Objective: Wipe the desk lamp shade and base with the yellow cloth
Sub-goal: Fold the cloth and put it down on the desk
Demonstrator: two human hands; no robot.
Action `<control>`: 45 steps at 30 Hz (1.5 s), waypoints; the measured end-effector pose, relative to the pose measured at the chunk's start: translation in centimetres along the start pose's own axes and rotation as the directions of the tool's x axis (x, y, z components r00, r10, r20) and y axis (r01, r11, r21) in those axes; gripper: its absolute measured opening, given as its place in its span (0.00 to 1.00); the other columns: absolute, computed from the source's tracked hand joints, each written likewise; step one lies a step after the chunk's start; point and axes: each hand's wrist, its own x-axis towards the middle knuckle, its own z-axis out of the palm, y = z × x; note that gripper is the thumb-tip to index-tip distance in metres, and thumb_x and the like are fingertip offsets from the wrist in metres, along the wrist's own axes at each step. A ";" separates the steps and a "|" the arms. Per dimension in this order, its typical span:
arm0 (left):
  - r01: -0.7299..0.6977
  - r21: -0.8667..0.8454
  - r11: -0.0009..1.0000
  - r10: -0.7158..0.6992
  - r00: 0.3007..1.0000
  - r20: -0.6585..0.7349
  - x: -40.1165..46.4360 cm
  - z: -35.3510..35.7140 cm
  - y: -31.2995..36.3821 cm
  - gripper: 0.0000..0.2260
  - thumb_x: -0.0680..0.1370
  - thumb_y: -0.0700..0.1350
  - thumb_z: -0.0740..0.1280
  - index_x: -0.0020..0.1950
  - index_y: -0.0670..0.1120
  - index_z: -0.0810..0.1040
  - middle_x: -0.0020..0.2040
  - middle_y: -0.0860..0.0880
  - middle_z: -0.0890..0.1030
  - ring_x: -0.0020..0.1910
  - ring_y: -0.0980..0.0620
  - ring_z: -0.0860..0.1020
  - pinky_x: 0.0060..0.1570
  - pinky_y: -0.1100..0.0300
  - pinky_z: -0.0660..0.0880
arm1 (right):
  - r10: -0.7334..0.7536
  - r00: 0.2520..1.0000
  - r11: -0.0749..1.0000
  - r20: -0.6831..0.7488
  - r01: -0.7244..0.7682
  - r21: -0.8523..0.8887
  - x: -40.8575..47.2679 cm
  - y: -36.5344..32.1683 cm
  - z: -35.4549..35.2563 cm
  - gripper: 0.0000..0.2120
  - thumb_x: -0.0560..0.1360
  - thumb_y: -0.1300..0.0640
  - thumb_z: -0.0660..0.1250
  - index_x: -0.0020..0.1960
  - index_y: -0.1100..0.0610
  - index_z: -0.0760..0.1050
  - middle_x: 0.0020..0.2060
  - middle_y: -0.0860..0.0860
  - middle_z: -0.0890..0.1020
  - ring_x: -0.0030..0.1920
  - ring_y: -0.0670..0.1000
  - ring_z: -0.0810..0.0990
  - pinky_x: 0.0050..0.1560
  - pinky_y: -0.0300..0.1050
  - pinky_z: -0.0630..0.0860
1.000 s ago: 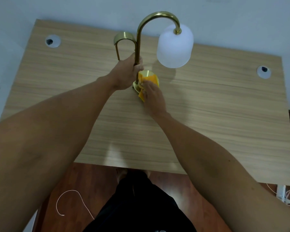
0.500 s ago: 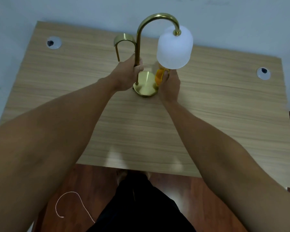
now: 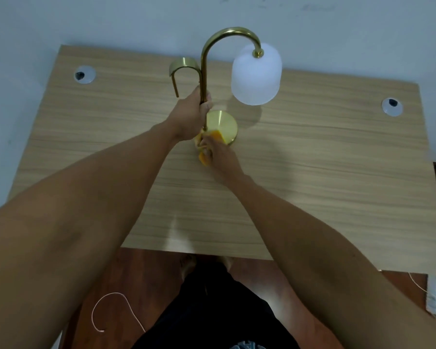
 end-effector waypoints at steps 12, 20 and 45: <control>0.300 -0.201 0.933 -0.307 0.952 -0.003 -8.3 -1.6 -3.8 0.19 0.77 0.59 0.66 0.47 0.43 0.82 0.46 0.45 0.86 0.47 0.43 0.84 0.50 0.49 0.80 | 0.412 0.720 0.112 0.558 -0.648 0.753 -3.8 -5.3 -4.0 0.09 0.80 0.63 0.62 0.53 0.61 0.81 0.45 0.57 0.83 0.48 0.57 0.80 0.53 0.56 0.82; 0.469 -0.592 0.655 -0.378 0.882 0.281 -13.0 -2.3 -2.3 0.09 0.78 0.52 0.66 0.45 0.48 0.80 0.36 0.51 0.79 0.33 0.55 0.77 0.38 0.59 0.69 | 0.500 0.649 -0.196 0.573 -0.560 0.805 -4.8 -7.5 -6.0 0.24 0.82 0.45 0.59 0.54 0.64 0.84 0.55 0.63 0.84 0.57 0.61 0.83 0.72 0.64 0.68; 0.288 -0.815 0.503 -0.309 0.941 0.142 -13.9 -2.3 3.5 0.06 0.78 0.41 0.70 0.54 0.43 0.83 0.45 0.46 0.84 0.47 0.46 0.83 0.43 0.55 0.81 | 0.493 0.761 0.065 0.422 -0.516 0.854 -10.2 -8.8 -12.1 0.14 0.81 0.48 0.65 0.54 0.59 0.77 0.47 0.56 0.85 0.48 0.53 0.86 0.55 0.53 0.82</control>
